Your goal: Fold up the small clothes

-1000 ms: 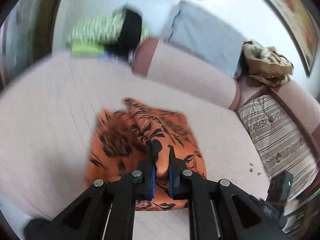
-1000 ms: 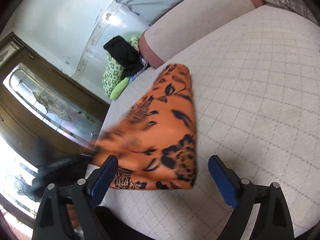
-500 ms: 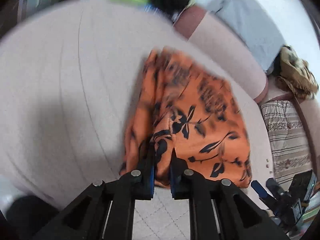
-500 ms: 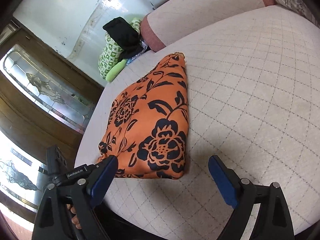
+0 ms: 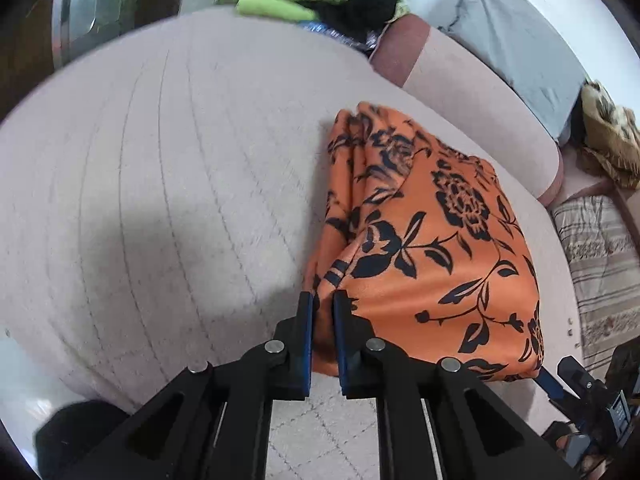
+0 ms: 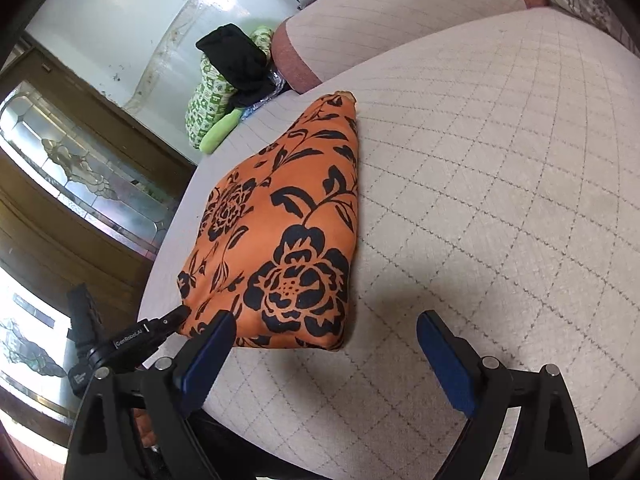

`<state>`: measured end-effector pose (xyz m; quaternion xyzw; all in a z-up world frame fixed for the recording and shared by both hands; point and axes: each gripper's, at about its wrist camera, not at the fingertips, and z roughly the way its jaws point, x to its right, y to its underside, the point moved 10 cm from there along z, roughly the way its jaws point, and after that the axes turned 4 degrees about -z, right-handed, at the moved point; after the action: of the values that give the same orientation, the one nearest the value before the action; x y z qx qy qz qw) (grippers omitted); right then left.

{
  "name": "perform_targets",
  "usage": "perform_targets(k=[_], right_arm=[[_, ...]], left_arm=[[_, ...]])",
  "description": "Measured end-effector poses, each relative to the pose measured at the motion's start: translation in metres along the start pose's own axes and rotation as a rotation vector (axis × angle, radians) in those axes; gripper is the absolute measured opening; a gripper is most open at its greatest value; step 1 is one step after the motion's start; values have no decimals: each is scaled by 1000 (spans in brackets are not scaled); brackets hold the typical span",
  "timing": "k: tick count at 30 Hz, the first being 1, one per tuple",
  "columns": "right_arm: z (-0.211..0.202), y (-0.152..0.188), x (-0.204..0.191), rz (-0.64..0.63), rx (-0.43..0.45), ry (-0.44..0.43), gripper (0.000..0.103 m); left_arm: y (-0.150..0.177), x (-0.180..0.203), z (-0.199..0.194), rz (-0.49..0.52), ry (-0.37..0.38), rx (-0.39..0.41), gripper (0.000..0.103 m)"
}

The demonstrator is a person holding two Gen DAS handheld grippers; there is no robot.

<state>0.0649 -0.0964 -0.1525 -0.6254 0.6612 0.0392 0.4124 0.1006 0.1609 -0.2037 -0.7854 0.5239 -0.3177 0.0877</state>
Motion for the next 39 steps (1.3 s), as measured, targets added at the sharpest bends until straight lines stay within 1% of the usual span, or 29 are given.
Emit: perform_targets(k=[2, 4, 6, 7, 8, 9, 11, 13, 14, 16, 17, 18, 20, 21, 22, 24, 25, 26, 27, 29, 31, 32, 33, 34, 35, 36, 37, 38, 39], right_arm=[[-1, -1, 0, -3, 3, -1, 93], [-3, -3, 1, 2, 11, -4, 93], [-3, -3, 3, 8, 16, -3, 93], [-2, -2, 5, 13, 14, -3, 93], [-2, -2, 5, 18, 12, -4, 93], [0, 0, 5, 23, 8, -6, 93], [2, 2, 6, 27, 4, -8, 93], [3, 3, 6, 25, 6, -14, 93], [3, 3, 6, 26, 6, -16, 93], [3, 3, 7, 30, 11, -20, 93], [2, 2, 8, 35, 14, -23, 93], [1, 1, 10, 41, 19, -24, 93], [-1, -1, 14, 51, 26, -26, 93], [-3, -2, 16, 59, 33, -26, 93], [-4, -4, 18, 64, 38, -26, 93], [-4, -6, 24, 85, 43, -28, 93], [-4, -6, 26, 91, 43, -29, 93], [-2, -6, 28, 96, 41, -29, 93], [0, -6, 29, 101, 38, -33, 93], [1, -7, 28, 93, 40, -35, 93], [2, -8, 27, 86, 41, -38, 93], [2, -9, 28, 86, 42, -37, 93], [2, -9, 30, 89, 44, -37, 93], [2, -9, 31, 93, 44, -39, 93], [3, -9, 33, 95, 45, -41, 93], [3, -10, 33, 96, 46, -41, 93], [4, -11, 33, 95, 44, -39, 93], [4, -11, 33, 91, 43, -39, 93], [3, -10, 33, 86, 41, -38, 93]], left_arm=[[-2, -4, 0, -23, 13, -8, 11], [-1, 0, -4, -16, 8, -8, 11], [2, 5, -22, -1, 50, -15, 11], [-2, 12, -29, 2, 79, -7, 14], [-7, 17, -35, 3, 100, 11, 23], [-16, 22, -45, 9, 124, 45, 41], [-36, 33, -55, 31, 154, 98, 59], [-50, 45, -48, 58, 202, 86, 59], [-55, 50, -37, 63, 219, 55, 58], [-63, 54, -15, 69, 223, -8, 57], [-68, 56, 1, 67, 229, -46, 55], [-70, 56, 9, 62, 217, -66, 48], [-70, 51, 20, 50, 197, -109, 48], [-70, 46, 26, 35, 170, -122, 47], [-70, 43, 30, 26, 161, -133, 47], [-68, 43, 35, 30, 181, -148, 45], [-67, 42, 37, 30, 184, -156, 41], [-67, 42, 39, 26, 187, -169, 24], [-67, 41, 40, 29, 182, -177, 19], [-71, 42, 36, 49, 164, -150, 14], [-78, 51, 13, 115, 138, -41, 14], [-77, 55, 7, 151, 128, -7, 14], [-71, 52, 12, 174, 100, -13, 14], [-64, 43, 25, 186, 50, -38, 14], [-59, 35, 38, 181, 31, -66, 16], [-57, 28, 47, 156, 54, -79, 18], [-58, 26, 46, 133, 79, -75, 18], [-60, 25, 41, 124, 86, -72, 18], [-60, 26, 37, 135, 76, -62, 16]])
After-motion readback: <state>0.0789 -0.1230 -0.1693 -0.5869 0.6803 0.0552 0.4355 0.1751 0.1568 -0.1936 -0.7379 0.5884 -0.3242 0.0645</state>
